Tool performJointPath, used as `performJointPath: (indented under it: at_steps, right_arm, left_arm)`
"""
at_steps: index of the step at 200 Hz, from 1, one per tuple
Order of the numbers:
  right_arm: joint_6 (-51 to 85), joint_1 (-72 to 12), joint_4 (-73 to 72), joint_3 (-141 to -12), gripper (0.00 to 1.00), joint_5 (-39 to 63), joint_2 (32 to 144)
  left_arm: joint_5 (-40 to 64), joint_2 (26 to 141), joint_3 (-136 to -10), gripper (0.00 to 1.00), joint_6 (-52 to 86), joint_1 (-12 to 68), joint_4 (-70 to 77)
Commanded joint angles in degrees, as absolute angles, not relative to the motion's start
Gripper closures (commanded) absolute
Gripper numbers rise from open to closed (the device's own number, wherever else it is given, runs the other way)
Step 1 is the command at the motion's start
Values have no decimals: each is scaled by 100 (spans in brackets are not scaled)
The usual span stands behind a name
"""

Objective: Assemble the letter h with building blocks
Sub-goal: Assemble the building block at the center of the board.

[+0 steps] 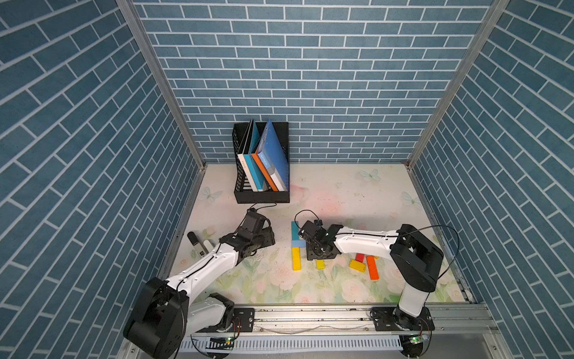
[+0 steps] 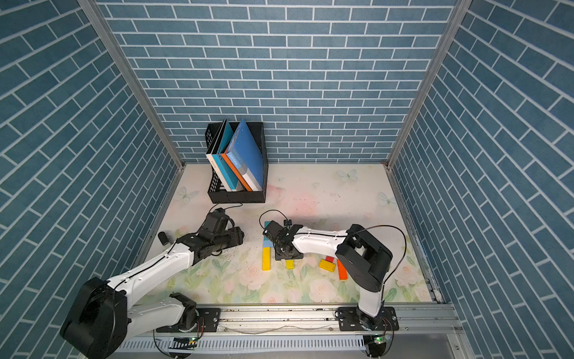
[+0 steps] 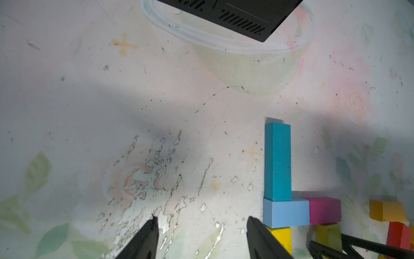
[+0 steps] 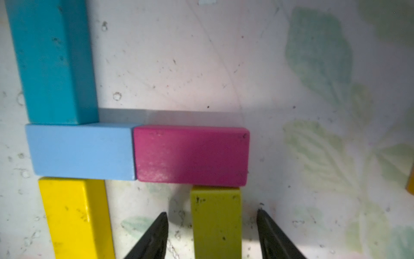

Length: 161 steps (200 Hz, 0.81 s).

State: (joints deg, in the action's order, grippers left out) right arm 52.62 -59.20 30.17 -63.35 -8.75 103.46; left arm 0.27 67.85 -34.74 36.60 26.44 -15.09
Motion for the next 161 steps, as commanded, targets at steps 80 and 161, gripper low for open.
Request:
performJointPath:
  at_steps: [80, 161]
  right_arm:
    - [5484, -5977, 2981, -6012, 52, -798, 10120]
    - [5536, -5972, 2989, -6012, 60, -860, 10226]
  left_arm:
    - [53, 6759, -3393, 32, 3606, 2645, -1477]
    - [67, 6750, -3392, 32, 3611, 2648, -1470]
